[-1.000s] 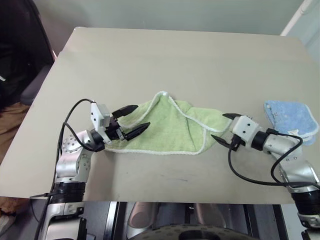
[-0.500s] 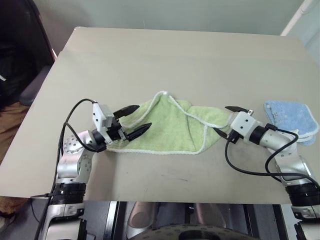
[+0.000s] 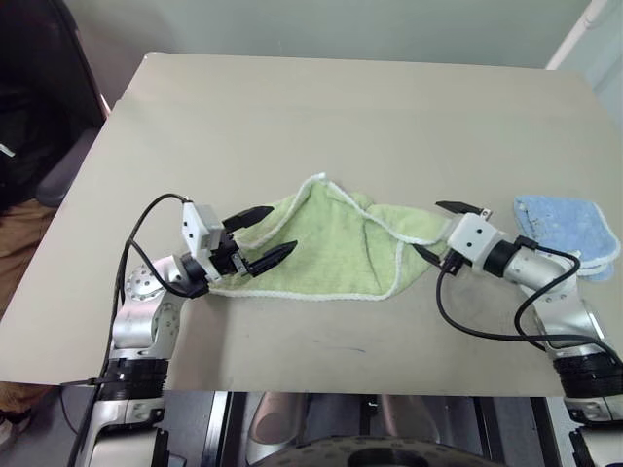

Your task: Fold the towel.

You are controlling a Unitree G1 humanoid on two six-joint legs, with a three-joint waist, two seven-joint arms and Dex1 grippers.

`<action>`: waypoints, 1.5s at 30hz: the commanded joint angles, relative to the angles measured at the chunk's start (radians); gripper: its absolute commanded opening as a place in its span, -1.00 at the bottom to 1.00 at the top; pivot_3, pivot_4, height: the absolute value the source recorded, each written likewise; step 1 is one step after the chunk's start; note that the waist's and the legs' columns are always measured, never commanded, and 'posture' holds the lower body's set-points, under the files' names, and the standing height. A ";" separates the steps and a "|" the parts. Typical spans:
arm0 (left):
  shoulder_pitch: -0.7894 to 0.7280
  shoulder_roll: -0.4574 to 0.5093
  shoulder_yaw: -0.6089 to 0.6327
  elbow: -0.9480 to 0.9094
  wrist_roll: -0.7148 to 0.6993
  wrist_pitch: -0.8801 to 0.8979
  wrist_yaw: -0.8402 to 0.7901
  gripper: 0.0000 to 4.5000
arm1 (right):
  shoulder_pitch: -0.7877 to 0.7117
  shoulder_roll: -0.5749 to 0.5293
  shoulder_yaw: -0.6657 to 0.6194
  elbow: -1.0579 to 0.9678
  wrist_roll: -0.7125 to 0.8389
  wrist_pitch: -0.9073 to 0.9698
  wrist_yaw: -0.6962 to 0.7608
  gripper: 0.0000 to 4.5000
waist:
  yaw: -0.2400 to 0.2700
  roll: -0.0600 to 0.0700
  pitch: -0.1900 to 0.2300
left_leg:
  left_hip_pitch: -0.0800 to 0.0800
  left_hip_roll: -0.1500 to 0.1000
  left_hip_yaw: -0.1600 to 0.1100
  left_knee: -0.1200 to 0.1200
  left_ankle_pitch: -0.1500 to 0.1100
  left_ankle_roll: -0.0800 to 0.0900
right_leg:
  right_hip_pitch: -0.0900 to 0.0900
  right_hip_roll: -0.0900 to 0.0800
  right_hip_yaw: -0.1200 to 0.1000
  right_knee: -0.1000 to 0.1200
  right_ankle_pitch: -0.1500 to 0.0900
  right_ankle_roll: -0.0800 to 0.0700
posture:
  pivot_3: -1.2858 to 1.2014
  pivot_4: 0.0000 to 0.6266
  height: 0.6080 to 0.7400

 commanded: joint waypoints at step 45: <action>-0.096 0.114 -0.011 0.297 0.217 -0.292 -0.018 1.00 | -0.340 -0.066 -0.177 -0.181 0.232 0.223 0.055 -0.98 | -0.002 0.000 0.000 | -0.002 0.000 0.000 -0.003 0.001 -0.002 | -0.005 0.000 0.000 0.000 0.000 -0.002 | 0.03 -0.52 1.00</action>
